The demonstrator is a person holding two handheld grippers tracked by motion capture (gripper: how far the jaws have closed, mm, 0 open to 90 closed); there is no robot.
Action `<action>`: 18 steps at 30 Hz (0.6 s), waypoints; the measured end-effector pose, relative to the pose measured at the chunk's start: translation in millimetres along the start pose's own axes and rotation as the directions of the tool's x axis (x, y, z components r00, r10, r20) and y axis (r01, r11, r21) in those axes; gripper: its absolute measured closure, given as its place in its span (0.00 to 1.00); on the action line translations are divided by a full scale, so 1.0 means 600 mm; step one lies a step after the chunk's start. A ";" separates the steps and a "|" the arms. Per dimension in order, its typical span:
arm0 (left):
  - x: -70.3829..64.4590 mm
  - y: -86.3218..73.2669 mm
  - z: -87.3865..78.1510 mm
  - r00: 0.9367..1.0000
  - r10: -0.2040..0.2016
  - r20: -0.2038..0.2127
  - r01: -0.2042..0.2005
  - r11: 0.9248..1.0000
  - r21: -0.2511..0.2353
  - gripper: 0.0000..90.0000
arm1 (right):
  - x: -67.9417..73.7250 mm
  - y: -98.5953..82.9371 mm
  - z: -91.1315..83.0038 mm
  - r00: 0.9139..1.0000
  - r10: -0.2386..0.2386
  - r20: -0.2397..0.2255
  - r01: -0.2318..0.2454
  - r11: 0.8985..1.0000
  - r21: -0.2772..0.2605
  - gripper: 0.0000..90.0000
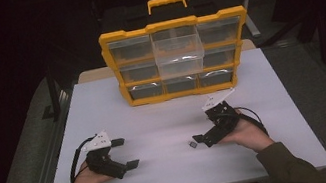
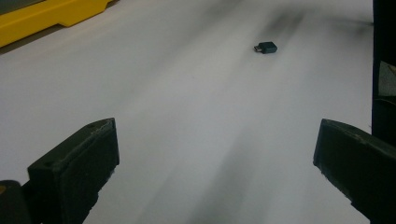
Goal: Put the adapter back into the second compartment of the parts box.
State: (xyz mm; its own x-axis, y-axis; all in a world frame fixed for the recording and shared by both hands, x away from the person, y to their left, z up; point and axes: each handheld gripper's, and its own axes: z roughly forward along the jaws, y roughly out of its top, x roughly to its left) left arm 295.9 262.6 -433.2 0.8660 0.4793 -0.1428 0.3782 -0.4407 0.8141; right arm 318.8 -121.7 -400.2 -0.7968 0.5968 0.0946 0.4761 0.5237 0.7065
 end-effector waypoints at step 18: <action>0.000 0.000 0.000 1.000 0.000 0.001 0.000 1.000 -0.002 0.00 | 0.005 0.023 0.015 1.000 -0.017 -0.015 0.017 1.000 0.000 0.00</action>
State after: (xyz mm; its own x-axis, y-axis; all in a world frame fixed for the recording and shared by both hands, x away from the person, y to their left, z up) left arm 295.8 262.4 -433.0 0.8663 0.4786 -0.1429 0.3774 -0.4397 0.8150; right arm 326.6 -107.1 -396.4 -0.8105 0.5782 0.0932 0.4624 0.5340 0.7078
